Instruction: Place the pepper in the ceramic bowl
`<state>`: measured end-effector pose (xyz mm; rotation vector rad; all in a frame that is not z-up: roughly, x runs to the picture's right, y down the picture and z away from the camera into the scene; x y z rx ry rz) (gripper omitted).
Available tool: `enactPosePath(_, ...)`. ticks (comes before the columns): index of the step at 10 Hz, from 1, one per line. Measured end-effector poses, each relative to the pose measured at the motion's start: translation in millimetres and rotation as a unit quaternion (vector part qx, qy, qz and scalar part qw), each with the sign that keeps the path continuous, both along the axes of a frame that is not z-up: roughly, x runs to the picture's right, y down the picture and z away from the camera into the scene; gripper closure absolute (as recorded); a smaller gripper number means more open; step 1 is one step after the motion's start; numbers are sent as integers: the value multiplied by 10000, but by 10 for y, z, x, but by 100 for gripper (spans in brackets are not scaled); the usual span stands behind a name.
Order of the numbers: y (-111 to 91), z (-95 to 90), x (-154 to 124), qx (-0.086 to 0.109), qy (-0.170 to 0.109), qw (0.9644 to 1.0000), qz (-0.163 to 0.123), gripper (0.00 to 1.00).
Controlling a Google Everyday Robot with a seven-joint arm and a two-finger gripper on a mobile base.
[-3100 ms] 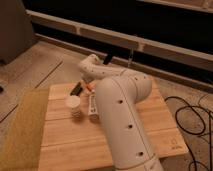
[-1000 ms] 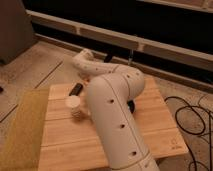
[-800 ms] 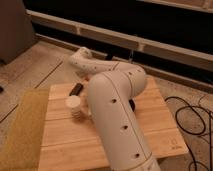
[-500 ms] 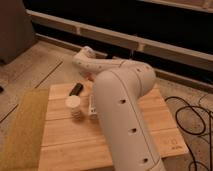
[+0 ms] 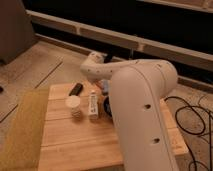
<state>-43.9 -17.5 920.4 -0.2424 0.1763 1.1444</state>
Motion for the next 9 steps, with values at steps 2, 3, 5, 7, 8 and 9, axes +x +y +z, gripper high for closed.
enactPosePath(2,234,-126,120,-26,139,9997,223,100)
enactPosePath(3,355,-227,209,3,218,9991,358,100)
enactPosePath(5,530,-395,376,84,354,9977,565,100)
enactPosePath(7,748,-563,602,146,551,9954,774,100)
enactPosePath(8,874,-631,733,144,667,9937,884,100)
enactPosePath(9,1046,-682,919,95,841,9914,997,100)
